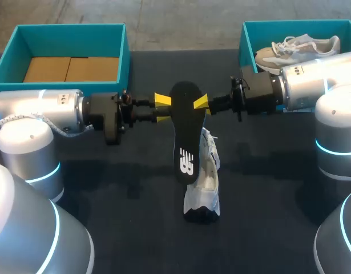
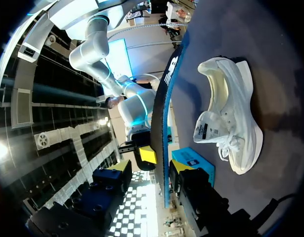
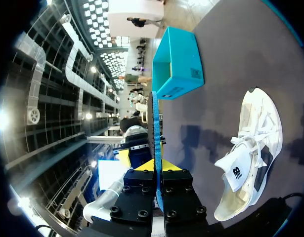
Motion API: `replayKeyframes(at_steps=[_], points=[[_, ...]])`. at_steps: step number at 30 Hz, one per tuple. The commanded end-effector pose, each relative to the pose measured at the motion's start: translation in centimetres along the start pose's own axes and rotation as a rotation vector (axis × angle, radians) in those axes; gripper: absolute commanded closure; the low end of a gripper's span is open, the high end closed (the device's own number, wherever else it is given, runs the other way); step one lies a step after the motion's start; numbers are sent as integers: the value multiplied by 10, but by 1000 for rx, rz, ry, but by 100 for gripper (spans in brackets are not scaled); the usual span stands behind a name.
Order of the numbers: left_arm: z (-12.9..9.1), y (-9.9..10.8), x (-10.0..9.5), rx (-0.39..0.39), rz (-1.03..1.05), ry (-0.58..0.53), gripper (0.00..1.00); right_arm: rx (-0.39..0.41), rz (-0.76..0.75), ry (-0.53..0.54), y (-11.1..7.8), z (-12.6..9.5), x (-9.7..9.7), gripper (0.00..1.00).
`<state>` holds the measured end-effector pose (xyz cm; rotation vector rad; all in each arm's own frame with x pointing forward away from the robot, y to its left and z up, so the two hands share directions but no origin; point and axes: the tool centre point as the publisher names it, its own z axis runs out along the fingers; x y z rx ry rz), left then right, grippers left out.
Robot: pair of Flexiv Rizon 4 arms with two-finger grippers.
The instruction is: Take the shoe out of the shoebox, open the shoe tongue, remove and reinsert the insole, then place the shoe into the shoebox
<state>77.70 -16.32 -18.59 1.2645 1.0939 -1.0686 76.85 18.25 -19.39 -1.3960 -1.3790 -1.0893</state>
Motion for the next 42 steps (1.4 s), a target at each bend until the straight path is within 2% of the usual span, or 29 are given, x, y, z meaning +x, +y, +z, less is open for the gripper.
replayKeyframes(at_steps=[1, 13, 22, 23, 25, 42], points=[[4, 6, 3, 8, 5, -6, 54, -1, 0, -3, -1, 1, 0, 100], [9, 7, 5, 25, 9, -9, 70, -1, 0, -3, -1, 1, 0, 100], [13, 4, 5, 37, 9, -10, 78, -1, 0, -3, -1, 1, 0, 100], [13, 3, 5, 37, 10, -11, 89, -1, 0, -3, -1, 1, 0, 100], [13, 3, 4, 36, 11, -13, 100, -1, 0, -3, -1, 1, 0, 100], [14, -1, 6, 45, 2, -19, 100, -1, 0, -3, -1, 1, 0, 100]])
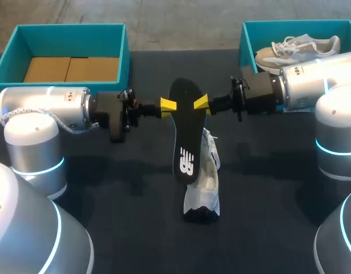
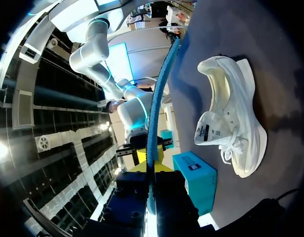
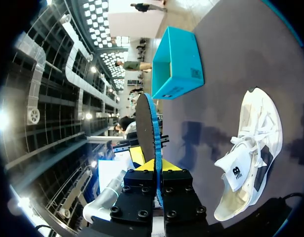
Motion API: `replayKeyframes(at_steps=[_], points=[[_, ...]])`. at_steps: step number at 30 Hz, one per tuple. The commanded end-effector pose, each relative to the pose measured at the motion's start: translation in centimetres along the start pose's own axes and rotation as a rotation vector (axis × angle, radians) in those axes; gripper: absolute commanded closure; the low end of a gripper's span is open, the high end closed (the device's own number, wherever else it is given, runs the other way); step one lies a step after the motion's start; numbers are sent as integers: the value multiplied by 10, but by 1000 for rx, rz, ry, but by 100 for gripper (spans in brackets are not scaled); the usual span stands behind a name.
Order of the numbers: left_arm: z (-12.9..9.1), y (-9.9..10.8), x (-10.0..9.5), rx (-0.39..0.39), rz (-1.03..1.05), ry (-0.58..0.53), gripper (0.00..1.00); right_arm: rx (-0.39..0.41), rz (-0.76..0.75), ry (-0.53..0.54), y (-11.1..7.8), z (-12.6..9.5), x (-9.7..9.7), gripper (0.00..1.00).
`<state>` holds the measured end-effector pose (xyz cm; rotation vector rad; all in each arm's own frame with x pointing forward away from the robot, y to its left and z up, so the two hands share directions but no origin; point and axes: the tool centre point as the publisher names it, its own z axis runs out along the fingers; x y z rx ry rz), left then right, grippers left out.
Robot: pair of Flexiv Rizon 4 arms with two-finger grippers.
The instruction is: Take the shoe out of the shoebox, open the shoe tongue, remove and reinsert the insole, then place the shoe into the shoebox
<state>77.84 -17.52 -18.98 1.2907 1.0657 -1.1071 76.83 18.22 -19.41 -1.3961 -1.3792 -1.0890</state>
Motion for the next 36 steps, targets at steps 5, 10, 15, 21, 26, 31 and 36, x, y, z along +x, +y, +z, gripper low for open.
replayKeyframes(at_steps=[5, 10, 15, 21, 26, 31, 36], points=[[2, -3, 1, 2, 7, -8, 100, -3, 11, -2, 0, 2, 0, 0], [1, -5, -1, 3, 10, -10, 100, -13, 24, -9, -1, -2, 1, 0], [-1, -8, -3, 2, 6, -15, 100, -32, 56, -16, -7, -9, -3, 0], [-2, -13, -6, 8, -12, -19, 100, -48, 85, -14, -15, -20, -6, 0], [-6, -21, -10, 21, -32, -10, 100, -69, 110, -33, -21, -29, -10, 0], [-11, -32, -11, 33, -58, 6, 100, -96, 130, -40, -29, -39, -16, 0], [-11, -43, -10, 50, -88, 13, 100, -109, 150, -65, -37, -49, -18, 0]])
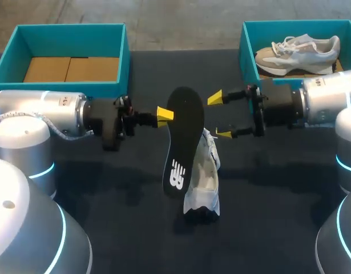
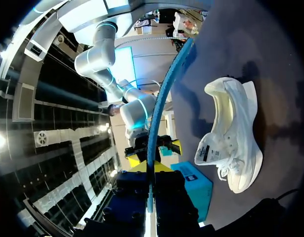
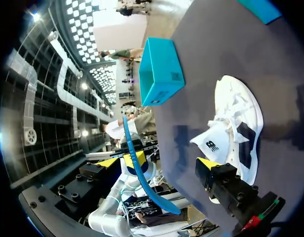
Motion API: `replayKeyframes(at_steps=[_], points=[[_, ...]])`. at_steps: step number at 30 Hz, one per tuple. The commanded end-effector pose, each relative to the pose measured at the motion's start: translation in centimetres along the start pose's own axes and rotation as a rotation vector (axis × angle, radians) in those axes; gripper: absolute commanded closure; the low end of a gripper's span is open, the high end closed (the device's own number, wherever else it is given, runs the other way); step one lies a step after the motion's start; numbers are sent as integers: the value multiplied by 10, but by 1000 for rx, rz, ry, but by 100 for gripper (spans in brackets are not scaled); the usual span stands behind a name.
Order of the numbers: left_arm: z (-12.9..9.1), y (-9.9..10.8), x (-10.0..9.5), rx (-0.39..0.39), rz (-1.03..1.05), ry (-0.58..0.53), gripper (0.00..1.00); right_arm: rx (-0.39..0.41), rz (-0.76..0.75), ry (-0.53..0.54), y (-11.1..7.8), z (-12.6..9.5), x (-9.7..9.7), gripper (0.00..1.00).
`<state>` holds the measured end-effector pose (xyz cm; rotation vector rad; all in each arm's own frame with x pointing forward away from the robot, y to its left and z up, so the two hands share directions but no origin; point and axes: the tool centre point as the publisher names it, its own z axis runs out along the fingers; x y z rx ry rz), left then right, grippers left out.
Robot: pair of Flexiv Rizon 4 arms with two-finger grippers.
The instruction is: Take the shoe out of the shoebox, open the shoe tongue, remove and reinsert the insole, then place the shoe into the shoebox
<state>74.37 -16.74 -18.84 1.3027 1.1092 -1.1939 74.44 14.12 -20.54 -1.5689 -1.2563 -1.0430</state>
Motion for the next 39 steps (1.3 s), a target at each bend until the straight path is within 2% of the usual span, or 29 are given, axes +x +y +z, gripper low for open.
replayKeyframes(at_steps=[1, 7, 14, 30, 31, 33, 35, 36, 39], points=[[-3, -11, -1, 3, -11, 9, 100, -20, 14, -25, -14, -14, 0, 0], [-6, -17, 0, 14, -22, 8, 100, -23, 18, -43, -18, -18, -1, 0], [-5, -17, 1, 16, -13, 0, 100, 5, 12, -21, -17, -2, -1, 0], [8, 2, 9, 38, -67, -37, 100, 18, -70, 53, -13, 17, 16, 0], [9, 4, 9, 38, -69, -38, 100, 18, -71, 55, -13, 18, 17, 2], [12, 6, 10, 36, -70, -36, 100, 20, -74, 63, -13, 20, 17, 14], [14, 9, 11, 35, -67, -27, 100, 21, -79, 71, -13, 22, 19, 20], [14, 10, 11, 35, -67, -28, 100, 21, -81, 74, -13, 22, 20, 27], [15, 13, 12, 32, -69, -30, 100, 22, -90, 81, -13, 22, 23, 29]])
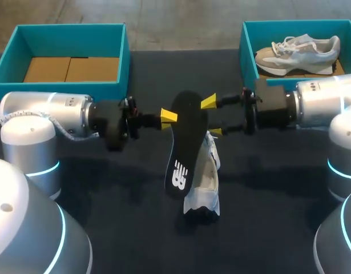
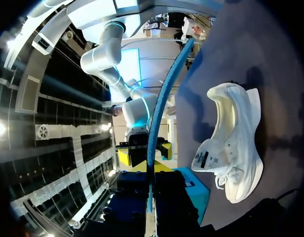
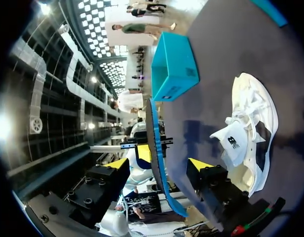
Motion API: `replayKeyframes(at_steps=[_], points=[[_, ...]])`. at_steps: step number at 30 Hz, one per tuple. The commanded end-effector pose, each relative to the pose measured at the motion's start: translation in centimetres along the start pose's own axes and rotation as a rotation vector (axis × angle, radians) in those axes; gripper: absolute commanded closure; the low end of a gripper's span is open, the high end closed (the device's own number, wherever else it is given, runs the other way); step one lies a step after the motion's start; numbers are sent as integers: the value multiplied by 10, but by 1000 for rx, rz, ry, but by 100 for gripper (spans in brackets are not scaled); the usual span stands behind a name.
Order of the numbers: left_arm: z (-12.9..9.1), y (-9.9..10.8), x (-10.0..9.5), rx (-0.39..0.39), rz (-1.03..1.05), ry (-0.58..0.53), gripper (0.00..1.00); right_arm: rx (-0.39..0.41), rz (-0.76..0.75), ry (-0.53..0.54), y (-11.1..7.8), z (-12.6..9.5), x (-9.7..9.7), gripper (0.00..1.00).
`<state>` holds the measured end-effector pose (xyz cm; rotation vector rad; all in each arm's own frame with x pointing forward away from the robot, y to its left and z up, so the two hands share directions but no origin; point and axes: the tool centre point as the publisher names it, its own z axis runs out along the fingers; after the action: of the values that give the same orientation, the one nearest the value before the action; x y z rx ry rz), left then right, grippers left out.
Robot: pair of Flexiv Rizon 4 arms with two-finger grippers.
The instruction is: Take the shoe out of the shoebox, open the shoe tongue, remove and reinsert the insole, then place the shoe into the shoebox
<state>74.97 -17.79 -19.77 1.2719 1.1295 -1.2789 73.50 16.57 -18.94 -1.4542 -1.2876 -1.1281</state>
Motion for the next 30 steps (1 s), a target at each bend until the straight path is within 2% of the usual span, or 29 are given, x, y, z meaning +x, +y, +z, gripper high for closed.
replayKeyframes(at_steps=[1, 7, 10, 13, 19, 21, 27, 30], points=[[6, 7, 2, 6, -1, 0, 100, -2, -7, 4, 2, 5, 2, 28], [7, 12, 4, 5, -11, 0, 100, 0, -16, 20, 3, 4, 4, 22], [7, 14, 5, 4, -16, -4, 100, 6, -24, 38, 2, 5, 5, 27], [8, 15, 6, 4, -19, -5, 100, 11, -28, 52, 2, 7, 6, 51], [9, 17, 6, 4, -19, -10, 100, 20, -33, 59, 3, 10, 7, 55], [9, 17, 6, 4, -20, -12, 100, 21, -34, 61, 3, 11, 7, 59], [10, 18, 6, 3, -20, -17, 100, 28, -35, 67, 4, 13, 6, 60], [10, 18, 6, 4, -20, -17, 100, 29, -34, 68, 4, 14, 6, 66]])
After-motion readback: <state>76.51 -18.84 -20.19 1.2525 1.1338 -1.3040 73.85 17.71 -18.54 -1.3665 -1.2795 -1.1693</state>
